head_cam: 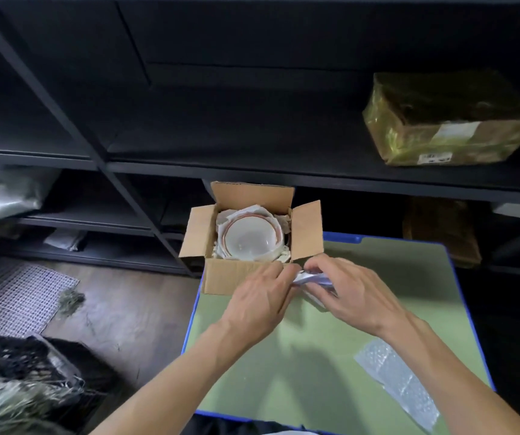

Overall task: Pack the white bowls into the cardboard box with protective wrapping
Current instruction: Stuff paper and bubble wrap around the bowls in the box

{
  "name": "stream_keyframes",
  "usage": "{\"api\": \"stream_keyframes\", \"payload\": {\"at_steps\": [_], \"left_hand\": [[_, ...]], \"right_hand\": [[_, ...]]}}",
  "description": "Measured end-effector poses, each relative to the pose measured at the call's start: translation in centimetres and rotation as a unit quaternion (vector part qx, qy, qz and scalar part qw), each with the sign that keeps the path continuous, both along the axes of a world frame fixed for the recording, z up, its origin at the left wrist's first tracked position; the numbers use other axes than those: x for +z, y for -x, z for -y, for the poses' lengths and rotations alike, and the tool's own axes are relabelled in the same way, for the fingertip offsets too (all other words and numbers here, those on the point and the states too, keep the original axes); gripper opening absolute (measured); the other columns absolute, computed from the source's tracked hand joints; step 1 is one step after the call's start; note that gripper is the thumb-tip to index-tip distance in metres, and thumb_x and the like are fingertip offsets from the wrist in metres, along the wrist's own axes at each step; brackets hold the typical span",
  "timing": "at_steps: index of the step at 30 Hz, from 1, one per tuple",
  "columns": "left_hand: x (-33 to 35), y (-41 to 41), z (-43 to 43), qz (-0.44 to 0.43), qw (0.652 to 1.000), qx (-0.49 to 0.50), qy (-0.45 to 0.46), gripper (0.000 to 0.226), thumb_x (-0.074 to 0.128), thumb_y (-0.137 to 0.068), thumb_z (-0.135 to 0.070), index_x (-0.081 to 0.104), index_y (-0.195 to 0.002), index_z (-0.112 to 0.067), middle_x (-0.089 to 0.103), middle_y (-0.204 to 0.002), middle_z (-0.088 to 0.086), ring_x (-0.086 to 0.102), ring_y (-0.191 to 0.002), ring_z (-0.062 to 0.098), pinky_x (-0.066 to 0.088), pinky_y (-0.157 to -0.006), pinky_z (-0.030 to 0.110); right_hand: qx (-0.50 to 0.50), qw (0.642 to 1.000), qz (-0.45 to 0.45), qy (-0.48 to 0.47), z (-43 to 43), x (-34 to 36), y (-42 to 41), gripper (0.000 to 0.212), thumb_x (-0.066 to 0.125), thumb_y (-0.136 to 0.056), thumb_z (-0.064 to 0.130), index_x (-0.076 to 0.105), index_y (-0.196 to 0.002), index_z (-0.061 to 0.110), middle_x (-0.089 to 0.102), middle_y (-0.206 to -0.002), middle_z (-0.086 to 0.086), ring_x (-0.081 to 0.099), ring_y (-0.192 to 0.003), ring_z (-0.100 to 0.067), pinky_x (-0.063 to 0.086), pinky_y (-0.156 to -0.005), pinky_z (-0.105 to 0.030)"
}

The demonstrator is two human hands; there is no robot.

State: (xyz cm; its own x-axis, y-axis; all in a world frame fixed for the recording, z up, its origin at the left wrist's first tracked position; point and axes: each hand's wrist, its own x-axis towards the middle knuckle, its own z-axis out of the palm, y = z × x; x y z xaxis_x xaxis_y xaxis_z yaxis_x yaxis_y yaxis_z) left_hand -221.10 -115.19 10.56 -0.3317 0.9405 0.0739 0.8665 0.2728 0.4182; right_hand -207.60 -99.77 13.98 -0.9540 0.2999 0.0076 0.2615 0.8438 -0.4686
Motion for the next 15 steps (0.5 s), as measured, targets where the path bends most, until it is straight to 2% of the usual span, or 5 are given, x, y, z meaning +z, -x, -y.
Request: {"api": "stream_keyframes", "payload": {"at_steps": [5,7,10,13,15], "left_hand": [[0.4,4.7,1.3,-0.03,0.999,-0.031,0.009,0.043,0.024,-0.1,-0.04,0.05,-0.125,-0.017,0.042,-0.094,0.001,0.043,-0.081,0.022,0.046,-0.065,0.044],[0.6,6.4,1.2,-0.036,0.998,-0.052,0.017,0.047,0.023,-0.099,-0.042,0.05,-0.13,-0.019,0.043,-0.096,0.002,0.046,-0.083,0.024,0.043,-0.063,0.039],[1.0,9.1,0.1,-0.032,0.995,-0.09,-0.01,0.036,0.043,-0.1,-0.039,0.056,-0.131,-0.025,0.053,-0.097,0.002,0.053,-0.086,0.024,0.041,-0.061,0.036],[1.5,11.9,-2.3,-0.025,0.988,-0.145,-0.044,0.029,0.06,-0.095,-0.039,0.066,-0.12,-0.026,0.063,-0.105,0.0,0.058,-0.099,0.022,0.047,-0.076,0.034],[1.8,13.4,-4.2,-0.02,0.984,-0.171,-0.046,0.026,0.063,-0.093,-0.037,0.068,-0.117,-0.025,0.064,-0.107,0.0,0.058,-0.098,0.022,0.049,-0.078,0.035]], "right_hand": [[-0.02,0.999,0.015,0.039,2.6,0.7,3.8,0.02,0.048,-0.098,0.049,0.039,-0.11,0.035,0.064,-0.101,0.015,0.062,-0.083,-0.023,0.05,-0.07,-0.04],[-0.039,0.998,0.024,0.048,3.2,0.7,5.0,0.021,0.049,-0.097,0.048,0.039,-0.11,0.035,0.063,-0.105,0.017,0.062,-0.085,-0.024,0.05,-0.071,-0.041],[-0.08,0.996,0.036,0.024,4.0,0.3,6.2,0.021,0.051,-0.097,0.039,0.04,-0.112,0.03,0.062,-0.111,0.016,0.062,-0.088,-0.029,0.049,-0.068,-0.041],[-0.161,0.985,0.023,-0.052,4.8,0.0,6.9,0.018,0.051,-0.096,0.037,0.04,-0.105,0.027,0.065,-0.092,0.005,0.063,-0.077,-0.033,0.044,-0.056,-0.039],[-0.218,0.973,0.012,-0.072,4.9,-0.1,7.6,0.018,0.052,-0.096,0.038,0.041,-0.101,0.024,0.062,-0.083,0.002,0.062,-0.072,-0.031,0.042,-0.053,-0.038]]}}
